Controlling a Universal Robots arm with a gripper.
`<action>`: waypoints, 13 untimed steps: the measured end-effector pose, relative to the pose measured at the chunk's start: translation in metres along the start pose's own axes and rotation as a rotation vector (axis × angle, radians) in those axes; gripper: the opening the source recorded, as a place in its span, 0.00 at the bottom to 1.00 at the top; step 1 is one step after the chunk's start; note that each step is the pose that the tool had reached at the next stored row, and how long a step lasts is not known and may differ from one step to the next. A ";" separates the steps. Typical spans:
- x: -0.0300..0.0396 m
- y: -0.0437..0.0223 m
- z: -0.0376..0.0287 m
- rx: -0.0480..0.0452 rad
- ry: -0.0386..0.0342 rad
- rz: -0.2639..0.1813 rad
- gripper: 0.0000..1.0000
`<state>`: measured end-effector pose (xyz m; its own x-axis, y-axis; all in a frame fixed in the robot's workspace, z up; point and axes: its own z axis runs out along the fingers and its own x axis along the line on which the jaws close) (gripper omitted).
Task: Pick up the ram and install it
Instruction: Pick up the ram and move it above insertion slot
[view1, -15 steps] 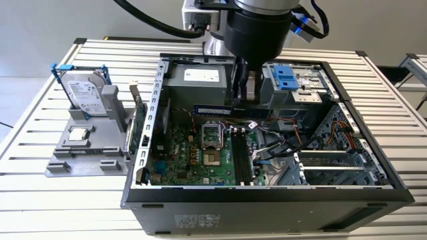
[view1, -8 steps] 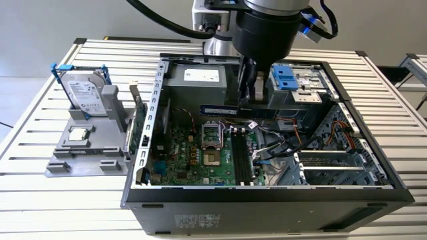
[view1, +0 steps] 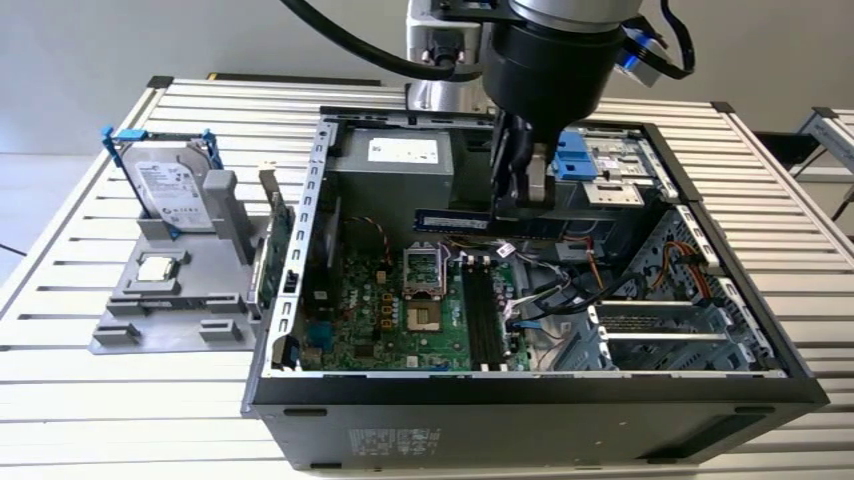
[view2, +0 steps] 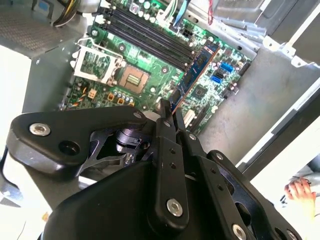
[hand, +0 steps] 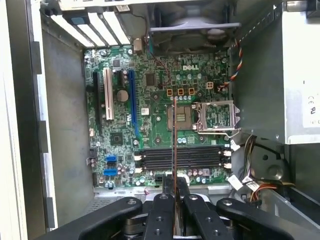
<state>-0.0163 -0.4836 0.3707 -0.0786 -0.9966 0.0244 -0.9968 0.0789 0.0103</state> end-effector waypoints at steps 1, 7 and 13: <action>-0.0001 -0.0016 0.0000 0.0000 0.0000 0.000 0.00; -0.0008 -0.0107 -0.0001 0.0000 0.0001 0.001 0.00; -0.0011 -0.0139 -0.0002 -0.0001 -0.0016 0.001 0.00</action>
<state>-0.0023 -0.4836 0.3707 -0.0794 -0.9966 0.0228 -0.9968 0.0797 0.0104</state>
